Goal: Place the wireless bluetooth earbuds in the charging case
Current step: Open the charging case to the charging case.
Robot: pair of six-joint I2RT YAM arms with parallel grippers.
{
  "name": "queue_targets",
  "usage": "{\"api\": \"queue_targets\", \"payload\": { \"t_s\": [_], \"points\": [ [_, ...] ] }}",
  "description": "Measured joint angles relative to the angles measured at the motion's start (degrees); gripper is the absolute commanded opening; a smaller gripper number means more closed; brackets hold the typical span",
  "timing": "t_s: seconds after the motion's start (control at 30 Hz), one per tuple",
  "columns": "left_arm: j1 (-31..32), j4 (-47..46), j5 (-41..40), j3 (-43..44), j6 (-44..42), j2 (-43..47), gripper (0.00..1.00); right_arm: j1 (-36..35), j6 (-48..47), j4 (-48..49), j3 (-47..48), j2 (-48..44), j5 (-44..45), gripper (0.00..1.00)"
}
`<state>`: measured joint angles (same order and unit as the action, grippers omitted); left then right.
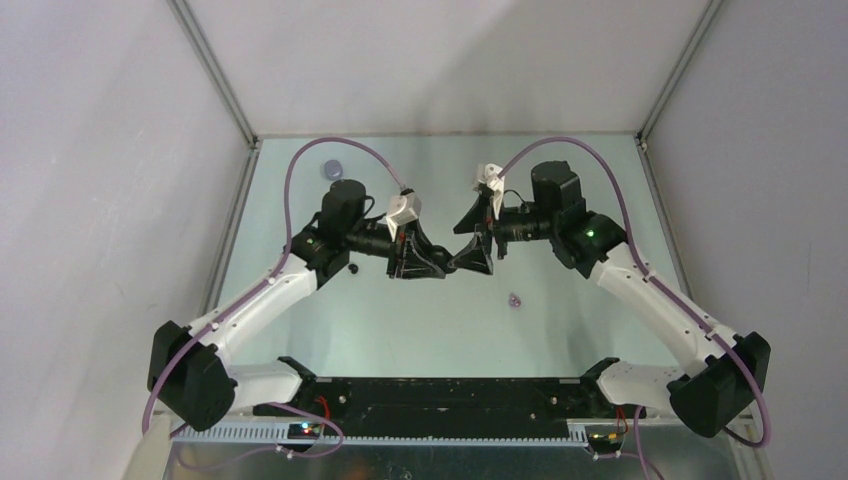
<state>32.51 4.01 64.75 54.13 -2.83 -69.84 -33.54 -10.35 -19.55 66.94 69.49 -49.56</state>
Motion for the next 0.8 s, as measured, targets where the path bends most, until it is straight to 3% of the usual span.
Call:
{"api": "queue_targets", "payload": {
  "t_s": [0.47,0.8],
  "points": [
    [-0.1,-0.1,-0.1,0.0,0.3,0.0,0.00,-1.6,-3.3,-0.1,-0.2,-0.1,5.4,0.83],
    [-0.1,-0.5,1.1,0.0,0.3,0.0,0.00,2.0,-3.5,-0.3,-0.2,-2.8,5.9,0.84]
  ]
}}
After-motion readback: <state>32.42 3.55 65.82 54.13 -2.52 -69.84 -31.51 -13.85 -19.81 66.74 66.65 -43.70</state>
